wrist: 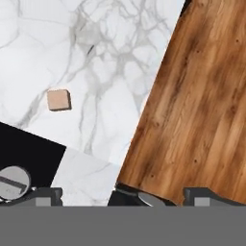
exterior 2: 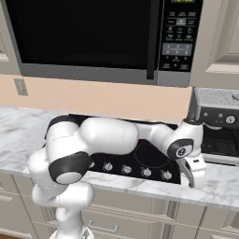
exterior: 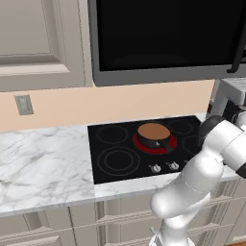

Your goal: Pick up the sugar cube(s) and place them in the saucepan with hot chocolate.

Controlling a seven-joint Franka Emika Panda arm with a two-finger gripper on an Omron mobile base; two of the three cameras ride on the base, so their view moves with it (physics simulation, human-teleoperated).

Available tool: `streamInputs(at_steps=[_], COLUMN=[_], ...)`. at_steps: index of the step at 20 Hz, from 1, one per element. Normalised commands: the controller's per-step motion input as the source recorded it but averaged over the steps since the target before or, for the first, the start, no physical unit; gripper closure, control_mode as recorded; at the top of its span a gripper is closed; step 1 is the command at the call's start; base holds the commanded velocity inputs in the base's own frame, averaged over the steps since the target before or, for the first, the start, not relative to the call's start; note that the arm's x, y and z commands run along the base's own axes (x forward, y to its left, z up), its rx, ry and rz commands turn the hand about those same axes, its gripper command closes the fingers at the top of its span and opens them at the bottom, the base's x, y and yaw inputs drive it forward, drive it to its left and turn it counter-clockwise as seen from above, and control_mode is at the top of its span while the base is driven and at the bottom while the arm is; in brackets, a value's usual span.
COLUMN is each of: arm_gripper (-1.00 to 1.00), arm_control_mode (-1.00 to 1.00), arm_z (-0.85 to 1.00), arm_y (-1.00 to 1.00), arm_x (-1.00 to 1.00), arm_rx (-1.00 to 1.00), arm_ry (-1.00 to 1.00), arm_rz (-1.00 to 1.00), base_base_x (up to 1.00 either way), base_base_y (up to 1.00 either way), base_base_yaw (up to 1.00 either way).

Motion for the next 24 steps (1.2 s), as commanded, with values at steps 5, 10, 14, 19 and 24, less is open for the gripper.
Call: streamInputs(at_steps=[5,10,14,19,24], arm_gripper=[-1.00,-1.00,-1.00,-1.00,-1.00], arm_control_mode=[-1.00,-1.00,-1.00,-1.00,-1.00], arm_z=[-0.19,-0.18,-0.16,-0.02,-0.03], arm_y=[-0.37,-0.28,-0.21,-0.27,-0.08], arm_x=[0.39,0.29,0.09,0.11,0.15], arm_rx=[0.00,0.03,0.11,0.16,0.09], arm_ry=[0.07,0.02,0.00,0.00,0.03], arm_rz=[0.00,0.01,0.05,0.06,0.02], base_base_x=[0.00,0.00,0.00,0.00,0.00], base_base_y=[0.00,0.00,0.00,0.00,0.00], base_base_yaw=[0.00,0.00,0.00,0.00,0.00])
